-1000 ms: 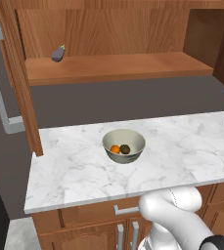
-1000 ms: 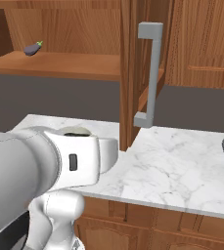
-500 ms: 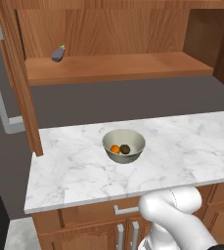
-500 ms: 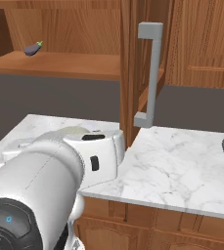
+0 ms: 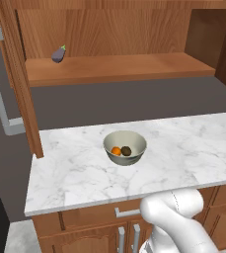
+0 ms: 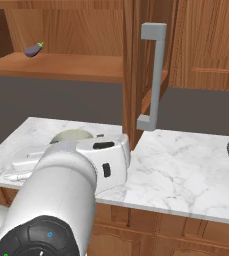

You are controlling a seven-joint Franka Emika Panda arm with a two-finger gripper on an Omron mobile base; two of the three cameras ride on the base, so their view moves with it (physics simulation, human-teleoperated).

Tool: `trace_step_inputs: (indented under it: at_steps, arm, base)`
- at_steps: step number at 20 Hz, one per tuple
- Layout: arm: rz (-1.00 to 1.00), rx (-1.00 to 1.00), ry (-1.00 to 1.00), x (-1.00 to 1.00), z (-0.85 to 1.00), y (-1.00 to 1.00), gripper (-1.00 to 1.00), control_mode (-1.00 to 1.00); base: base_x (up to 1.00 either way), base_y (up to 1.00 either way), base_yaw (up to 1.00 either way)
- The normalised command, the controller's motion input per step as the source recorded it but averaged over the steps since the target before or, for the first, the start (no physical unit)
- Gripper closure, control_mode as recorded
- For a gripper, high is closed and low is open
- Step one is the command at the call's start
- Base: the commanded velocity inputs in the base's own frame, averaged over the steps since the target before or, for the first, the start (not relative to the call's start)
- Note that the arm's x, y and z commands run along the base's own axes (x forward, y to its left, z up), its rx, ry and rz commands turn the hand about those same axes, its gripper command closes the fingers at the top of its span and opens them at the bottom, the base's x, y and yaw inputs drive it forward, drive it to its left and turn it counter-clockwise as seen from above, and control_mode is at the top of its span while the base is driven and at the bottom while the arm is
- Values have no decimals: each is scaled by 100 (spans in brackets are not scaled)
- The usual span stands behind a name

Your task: Open the cabinet. Pick the kiwi and tangerine from the cabinet and place them into the bowl. Then close the cabinet.

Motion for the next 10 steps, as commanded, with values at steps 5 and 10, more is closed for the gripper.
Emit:
trace_step_inputs:
  at_steps: [5, 10]
  arm:
    - [0, 2, 0, 0, 0, -27, -100, -100]
    - [0, 8, 0, 0, 0, -56, -100, -100]
  base:
    - [0, 0, 0]
    - [0, 0, 0]
